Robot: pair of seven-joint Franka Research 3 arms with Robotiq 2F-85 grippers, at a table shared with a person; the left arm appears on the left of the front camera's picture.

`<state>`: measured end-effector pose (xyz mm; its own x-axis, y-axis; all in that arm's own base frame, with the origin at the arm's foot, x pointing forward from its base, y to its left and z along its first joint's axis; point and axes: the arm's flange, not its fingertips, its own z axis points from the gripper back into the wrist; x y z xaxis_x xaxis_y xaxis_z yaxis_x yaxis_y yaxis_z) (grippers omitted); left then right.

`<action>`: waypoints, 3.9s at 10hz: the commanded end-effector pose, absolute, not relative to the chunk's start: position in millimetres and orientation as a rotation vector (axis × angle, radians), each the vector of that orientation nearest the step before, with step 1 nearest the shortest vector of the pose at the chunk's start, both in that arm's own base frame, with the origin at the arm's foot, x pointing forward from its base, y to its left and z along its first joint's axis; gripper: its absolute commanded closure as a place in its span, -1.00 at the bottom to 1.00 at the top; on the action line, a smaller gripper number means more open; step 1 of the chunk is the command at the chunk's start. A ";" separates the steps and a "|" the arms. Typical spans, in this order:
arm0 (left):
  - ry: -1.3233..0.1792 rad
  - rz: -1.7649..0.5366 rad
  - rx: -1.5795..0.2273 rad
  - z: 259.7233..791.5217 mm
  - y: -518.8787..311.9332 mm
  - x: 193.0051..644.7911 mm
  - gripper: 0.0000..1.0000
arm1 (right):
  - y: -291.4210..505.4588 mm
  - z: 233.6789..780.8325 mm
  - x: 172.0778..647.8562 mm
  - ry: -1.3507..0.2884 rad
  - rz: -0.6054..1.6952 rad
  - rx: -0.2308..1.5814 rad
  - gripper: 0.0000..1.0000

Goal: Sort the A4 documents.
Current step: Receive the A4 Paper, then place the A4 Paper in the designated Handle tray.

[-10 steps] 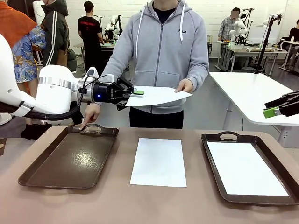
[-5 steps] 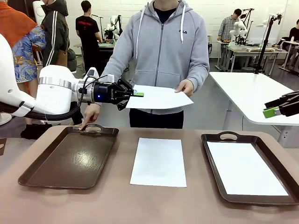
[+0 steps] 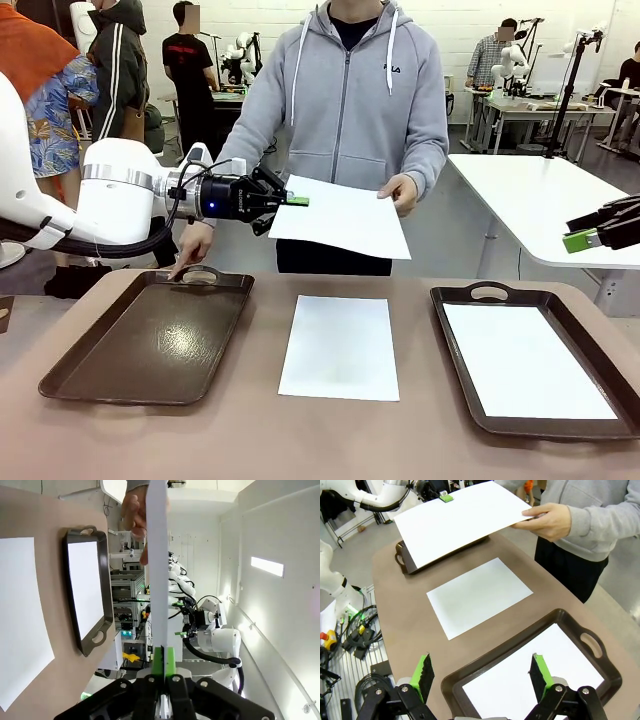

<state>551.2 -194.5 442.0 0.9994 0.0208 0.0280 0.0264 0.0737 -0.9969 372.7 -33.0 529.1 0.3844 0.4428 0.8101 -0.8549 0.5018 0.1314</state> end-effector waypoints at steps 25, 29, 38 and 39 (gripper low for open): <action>-0.028 -0.095 -1.077 414.4 -91.3 521.8 0.98 | -33.0 528.6 372.8 -0.797 0.893 0.604 -1.00; -0.006 -0.105 -0.934 400.2 -46.2 540.9 0.98 | -33.0 528.6 372.8 -0.797 0.893 0.604 -1.00; -0.044 0.033 -0.441 383.1 8.3 548.4 0.98 | -33.0 528.6 372.8 -0.797 0.893 0.604 -1.00; -0.048 0.041 -0.402 382.8 11.2 548.8 0.98 | -33.0 528.6 372.8 -0.797 0.893 0.604 -1.00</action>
